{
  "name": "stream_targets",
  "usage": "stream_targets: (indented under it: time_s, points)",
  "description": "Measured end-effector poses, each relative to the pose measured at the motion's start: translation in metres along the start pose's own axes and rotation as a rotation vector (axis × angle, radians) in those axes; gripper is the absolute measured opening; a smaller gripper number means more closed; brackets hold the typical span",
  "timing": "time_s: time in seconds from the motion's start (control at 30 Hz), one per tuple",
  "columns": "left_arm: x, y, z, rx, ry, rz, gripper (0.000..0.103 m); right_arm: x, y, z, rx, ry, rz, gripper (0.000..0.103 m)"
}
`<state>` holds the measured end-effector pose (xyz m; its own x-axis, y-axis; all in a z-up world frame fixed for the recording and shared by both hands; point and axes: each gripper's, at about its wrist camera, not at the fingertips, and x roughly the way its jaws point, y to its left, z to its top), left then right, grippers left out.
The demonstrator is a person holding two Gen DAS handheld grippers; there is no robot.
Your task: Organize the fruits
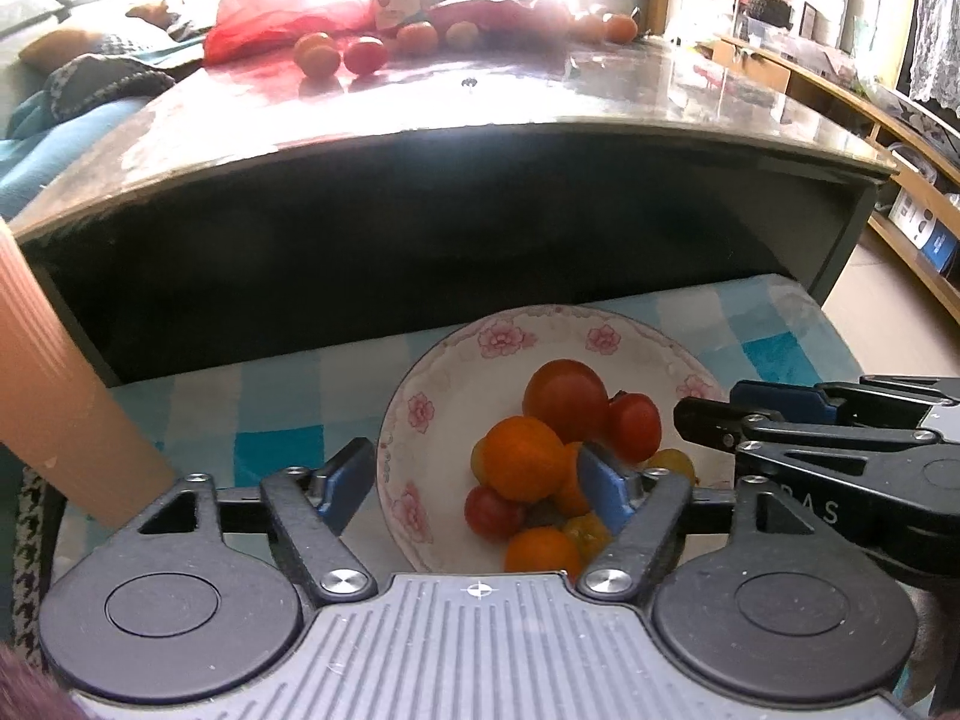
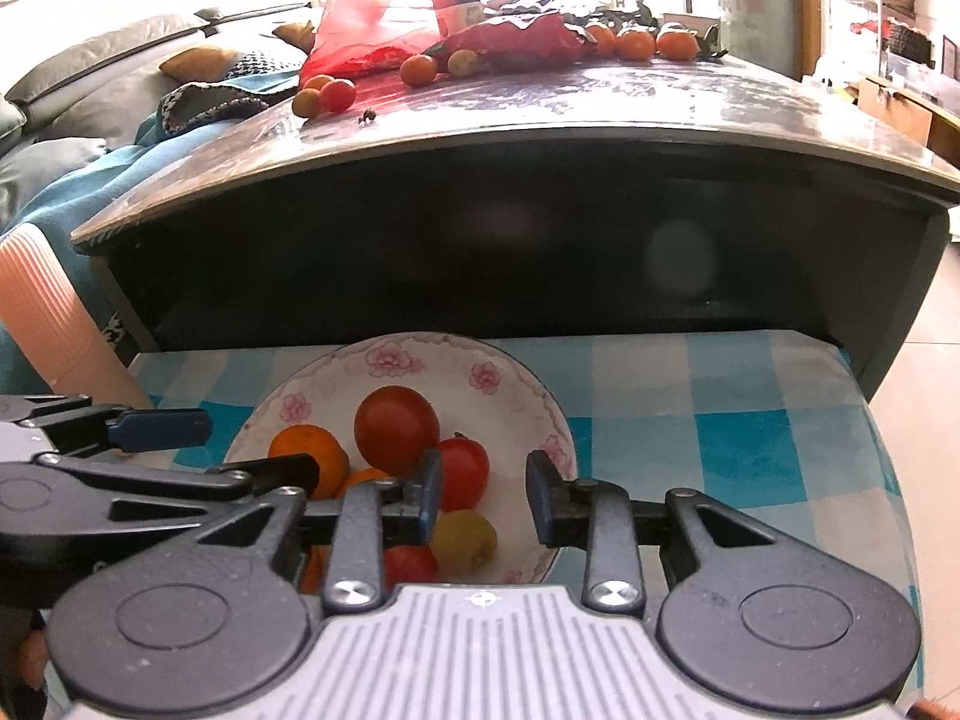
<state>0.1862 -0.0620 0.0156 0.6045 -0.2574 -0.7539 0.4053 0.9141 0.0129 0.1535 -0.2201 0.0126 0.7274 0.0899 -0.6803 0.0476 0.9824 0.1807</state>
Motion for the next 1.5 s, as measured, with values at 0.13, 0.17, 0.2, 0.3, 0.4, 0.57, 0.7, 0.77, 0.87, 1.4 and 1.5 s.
stream_targets:
  time_s: [0.13, 0.17, 0.2, 0.3, 0.4, 0.57, 0.7, 0.77, 0.87, 1.4, 1.5]
  points:
    - [-0.018, 0.000, -0.003, -0.010, -0.025, 0.025, 0.085, -0.008, 0.002, 0.002, 0.010, 0.000, -0.017, 0.047]
    - [-0.022, 0.000, -0.004, -0.012, -0.030, 0.034, 0.086, -0.012, 0.002, 0.002, 0.013, 0.000, -0.020, 0.047]
    - [-0.026, 0.000, -0.006, -0.016, -0.035, 0.040, 0.087, -0.015, 0.002, 0.002, 0.014, 0.003, -0.021, 0.047]
    - [-0.040, -0.001, -0.016, -0.025, -0.036, 0.043, 0.089, -0.028, 0.005, 0.002, 0.012, 0.004, -0.032, 0.047]
    - [-0.051, -0.004, -0.026, -0.014, -0.031, 0.068, 0.093, -0.043, 0.008, 0.000, 0.016, 0.005, -0.036, 0.047]
    - [-0.075, -0.001, -0.038, -0.044, -0.052, 0.055, 0.098, -0.071, 0.016, -0.008, 0.003, -0.003, -0.038, 0.051]
    - [-0.089, 0.001, -0.047, -0.063, -0.067, 0.061, 0.103, -0.092, 0.018, -0.020, -0.016, -0.012, -0.057, 0.051]
    - [-0.095, 0.001, -0.052, -0.067, -0.071, 0.060, 0.103, -0.102, 0.017, -0.027, -0.003, -0.011, -0.053, 0.052]
    - [-0.105, -0.001, -0.061, -0.066, -0.081, 0.063, 0.103, -0.112, 0.019, -0.037, 0.001, -0.009, -0.054, 0.052]
    - [-0.154, -0.015, -0.102, -0.036, -0.154, 0.033, 0.103, -0.172, 0.039, -0.082, -0.024, -0.053, -0.026, 0.056]
    - [-0.158, -0.014, -0.111, -0.062, -0.143, 0.013, 0.103, -0.181, 0.041, -0.090, -0.014, -0.056, -0.014, 0.056]
